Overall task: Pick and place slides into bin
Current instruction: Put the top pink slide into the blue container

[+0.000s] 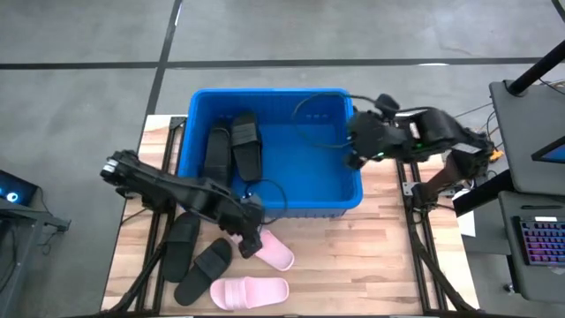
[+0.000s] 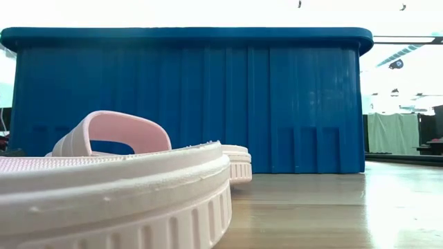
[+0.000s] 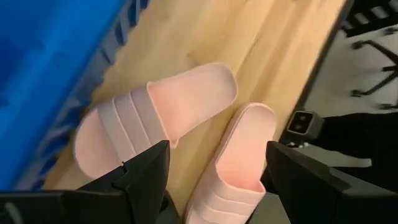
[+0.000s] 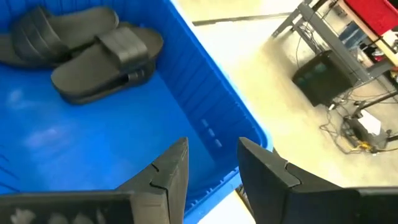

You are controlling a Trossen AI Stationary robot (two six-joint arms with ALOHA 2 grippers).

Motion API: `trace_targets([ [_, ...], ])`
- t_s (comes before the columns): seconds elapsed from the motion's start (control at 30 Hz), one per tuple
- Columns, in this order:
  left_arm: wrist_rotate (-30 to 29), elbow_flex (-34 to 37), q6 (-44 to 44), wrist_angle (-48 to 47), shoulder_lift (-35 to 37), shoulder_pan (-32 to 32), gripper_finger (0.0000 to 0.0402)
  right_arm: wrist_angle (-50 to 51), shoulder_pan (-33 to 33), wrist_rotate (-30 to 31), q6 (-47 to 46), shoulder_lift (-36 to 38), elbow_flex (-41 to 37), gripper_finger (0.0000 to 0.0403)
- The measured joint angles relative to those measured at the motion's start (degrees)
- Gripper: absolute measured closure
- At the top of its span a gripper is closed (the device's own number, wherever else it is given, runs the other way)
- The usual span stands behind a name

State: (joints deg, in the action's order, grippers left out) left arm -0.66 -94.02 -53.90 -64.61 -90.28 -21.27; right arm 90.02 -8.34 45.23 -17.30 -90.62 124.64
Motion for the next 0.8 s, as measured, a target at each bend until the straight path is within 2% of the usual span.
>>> trace_targets([
  [0.43,-2.89,-0.73,-16.49,-1.90,-9.30,-4.82,0.0151,-0.07,0.00,-0.08,-0.28,7.16,0.00,0.0275],
  [0.63,-3.40,-2.78,-19.28,-1.96,-14.34,-6.43,0.0151,-0.05,0.00,-0.13,-0.24,7.66,-0.04,0.0275],
  [0.8,-6.09,-4.68,-22.31,-6.76,-18.74,-6.79,0.0151,-0.01,0.00,-0.14,-0.19,7.47,-0.40,0.0275],
])
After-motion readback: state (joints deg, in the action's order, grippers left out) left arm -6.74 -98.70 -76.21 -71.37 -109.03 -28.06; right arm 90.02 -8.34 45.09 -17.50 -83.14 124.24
